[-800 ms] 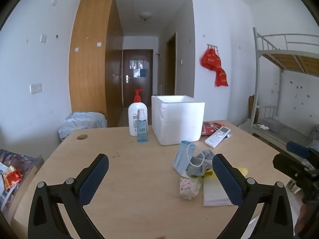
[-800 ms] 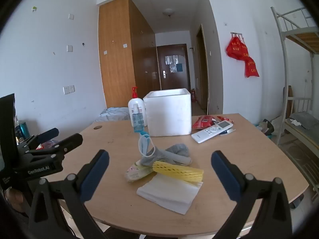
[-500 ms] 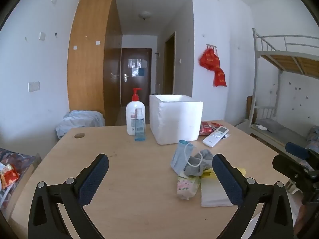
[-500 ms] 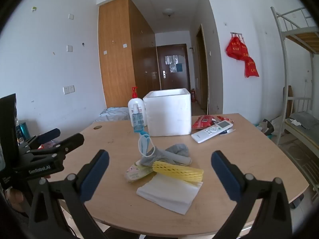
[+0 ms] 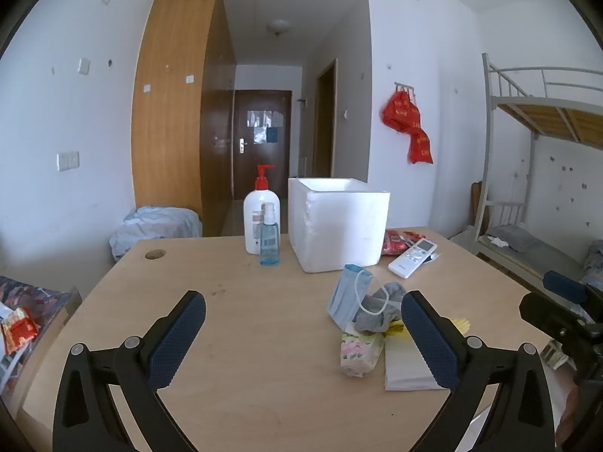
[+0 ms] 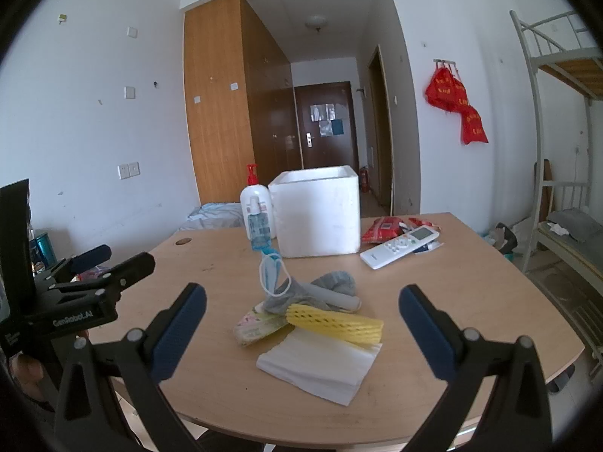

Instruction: Organize soft objects

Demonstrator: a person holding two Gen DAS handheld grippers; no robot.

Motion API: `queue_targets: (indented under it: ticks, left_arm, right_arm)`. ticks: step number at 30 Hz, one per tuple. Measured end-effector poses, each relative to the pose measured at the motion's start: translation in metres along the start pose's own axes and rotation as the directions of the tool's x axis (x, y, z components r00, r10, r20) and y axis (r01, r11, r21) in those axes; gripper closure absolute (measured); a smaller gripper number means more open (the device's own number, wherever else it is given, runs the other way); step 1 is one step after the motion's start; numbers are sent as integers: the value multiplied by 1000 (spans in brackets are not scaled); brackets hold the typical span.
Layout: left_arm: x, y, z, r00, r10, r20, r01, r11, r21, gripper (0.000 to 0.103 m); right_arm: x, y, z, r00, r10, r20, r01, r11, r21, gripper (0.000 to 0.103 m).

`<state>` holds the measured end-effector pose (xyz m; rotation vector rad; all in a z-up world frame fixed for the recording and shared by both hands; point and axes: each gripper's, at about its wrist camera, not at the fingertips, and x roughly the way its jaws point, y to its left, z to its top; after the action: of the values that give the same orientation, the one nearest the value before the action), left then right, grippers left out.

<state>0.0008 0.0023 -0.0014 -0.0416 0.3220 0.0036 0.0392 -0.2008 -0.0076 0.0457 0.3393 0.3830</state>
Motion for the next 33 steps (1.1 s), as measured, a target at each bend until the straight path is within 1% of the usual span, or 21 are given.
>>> queue_targets:
  ticks: [9,19,33]
  left_arm:
    - [-3,1,1,1000,-3,-4,3,1000,15,0]
    - [-3,-1,1,1000,-3,-2,3,1000,11,0]
    - [-6,-1,-1,1000,4,24,-4,1000,2,0]
  right_arm:
    - [1,0,0,1000,3,1,-3,1000,1,0]
    - [0,0,0,1000,3,2,-3,1000,1,0]
    - [0,-3,-3,1000,-2,2,2,1000,-3,0]
